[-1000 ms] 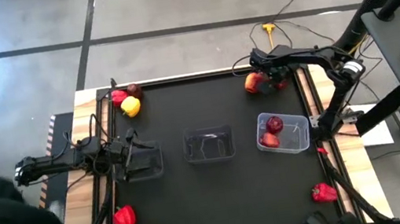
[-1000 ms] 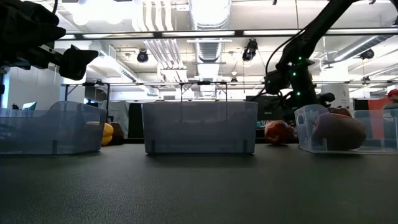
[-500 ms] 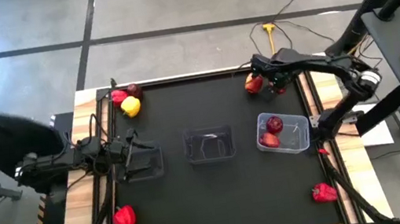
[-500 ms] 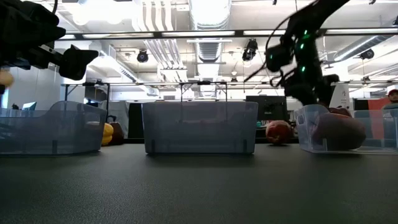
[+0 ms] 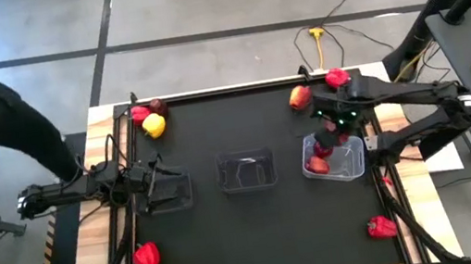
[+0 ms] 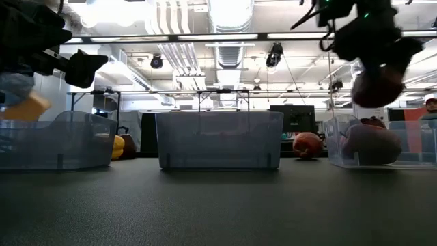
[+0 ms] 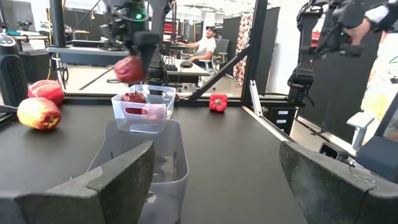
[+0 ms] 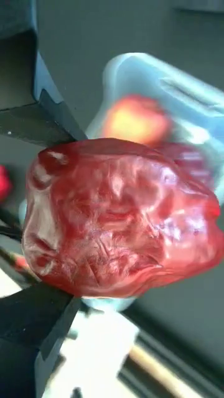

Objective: Sort produce into baskets
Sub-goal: Put the red apple into the transparent bin

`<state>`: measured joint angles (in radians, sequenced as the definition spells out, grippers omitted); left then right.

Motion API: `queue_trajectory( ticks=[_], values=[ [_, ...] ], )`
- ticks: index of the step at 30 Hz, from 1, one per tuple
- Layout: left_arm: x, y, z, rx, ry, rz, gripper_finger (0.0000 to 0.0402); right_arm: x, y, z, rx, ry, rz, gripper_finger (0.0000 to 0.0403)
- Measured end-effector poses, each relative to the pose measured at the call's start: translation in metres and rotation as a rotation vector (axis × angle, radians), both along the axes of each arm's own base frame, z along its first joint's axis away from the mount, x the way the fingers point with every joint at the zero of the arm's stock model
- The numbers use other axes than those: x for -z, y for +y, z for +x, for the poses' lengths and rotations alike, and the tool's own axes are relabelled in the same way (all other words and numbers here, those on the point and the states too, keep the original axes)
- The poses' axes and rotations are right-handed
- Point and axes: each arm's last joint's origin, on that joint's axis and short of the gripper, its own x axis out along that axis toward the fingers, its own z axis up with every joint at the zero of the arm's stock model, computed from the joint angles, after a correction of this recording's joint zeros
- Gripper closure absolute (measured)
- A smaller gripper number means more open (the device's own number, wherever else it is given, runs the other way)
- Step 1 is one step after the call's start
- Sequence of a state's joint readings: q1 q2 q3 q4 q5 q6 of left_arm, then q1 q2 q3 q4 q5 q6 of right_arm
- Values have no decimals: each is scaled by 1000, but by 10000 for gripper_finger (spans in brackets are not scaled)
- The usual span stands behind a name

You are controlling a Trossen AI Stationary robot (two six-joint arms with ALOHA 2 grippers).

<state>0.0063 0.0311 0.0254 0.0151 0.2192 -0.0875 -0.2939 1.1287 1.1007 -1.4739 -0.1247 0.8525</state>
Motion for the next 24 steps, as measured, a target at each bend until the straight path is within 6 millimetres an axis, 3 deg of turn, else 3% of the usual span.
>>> queue_trajectory(
  ticks=[8, 19, 24],
  values=[
    [0, 0, 0, 0, 0, 0, 75, -3, 32, -4, 16, 73, 197, 98],
    [0, 0, 0, 0, 0, 0, 75, 54, 24, 3, -65, 303, 302, 85],
    [0, 0, 0, 0, 0, 0, 75, 70, 20, 17, -121, 294, 332, 65]
  ],
)
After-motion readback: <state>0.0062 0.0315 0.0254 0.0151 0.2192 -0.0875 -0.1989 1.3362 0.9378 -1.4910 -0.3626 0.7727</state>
